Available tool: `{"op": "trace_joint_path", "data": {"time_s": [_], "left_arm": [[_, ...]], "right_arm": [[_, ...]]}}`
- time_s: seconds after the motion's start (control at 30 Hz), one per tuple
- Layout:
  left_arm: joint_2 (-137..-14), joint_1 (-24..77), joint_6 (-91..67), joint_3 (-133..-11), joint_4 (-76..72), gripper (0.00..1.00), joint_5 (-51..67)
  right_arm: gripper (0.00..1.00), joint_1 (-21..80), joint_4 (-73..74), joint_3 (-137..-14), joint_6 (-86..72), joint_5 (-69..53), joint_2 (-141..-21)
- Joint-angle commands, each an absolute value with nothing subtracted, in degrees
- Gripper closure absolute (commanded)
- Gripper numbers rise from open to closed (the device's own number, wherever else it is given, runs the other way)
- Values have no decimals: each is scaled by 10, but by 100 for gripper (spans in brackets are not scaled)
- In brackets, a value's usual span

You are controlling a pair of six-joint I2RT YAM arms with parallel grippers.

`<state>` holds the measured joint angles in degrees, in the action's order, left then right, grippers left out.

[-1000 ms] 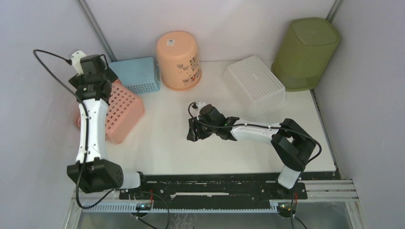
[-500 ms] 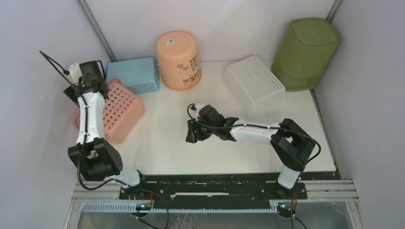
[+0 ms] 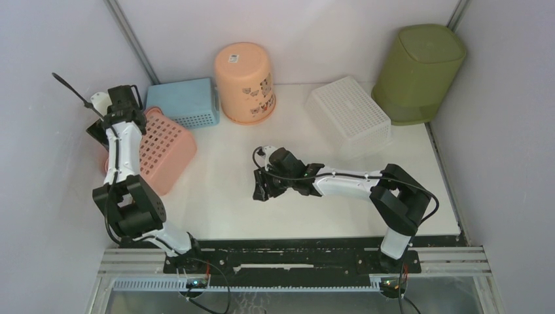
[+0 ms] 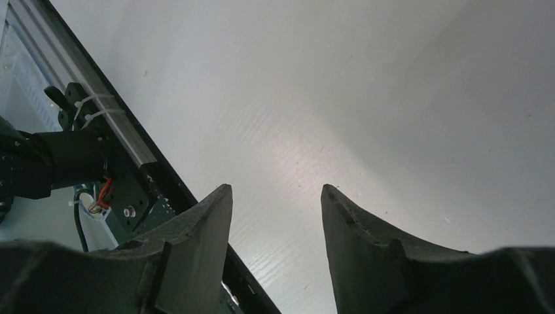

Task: Turn the large container upside down
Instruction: Move the container to the center of the board.

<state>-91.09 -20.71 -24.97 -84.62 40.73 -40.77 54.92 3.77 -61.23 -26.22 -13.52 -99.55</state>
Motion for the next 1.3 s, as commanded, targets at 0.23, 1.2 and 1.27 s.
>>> {"op": "trace_joint_path", "data": {"time_s": [0.23,1.2,1.27], "left_arm": [[-879,-210,-265,-857,414,5,-411],[-934,-212,-287,-837,420,6,-380],[-914,-205,-294,-813,416,6,-376]], "right_arm": [[39,567,22,-625,-248,-128,-981],[39,572,16,-613,-246,-133,-976],[39,572,14,-613,-246,-135,-975]]}}
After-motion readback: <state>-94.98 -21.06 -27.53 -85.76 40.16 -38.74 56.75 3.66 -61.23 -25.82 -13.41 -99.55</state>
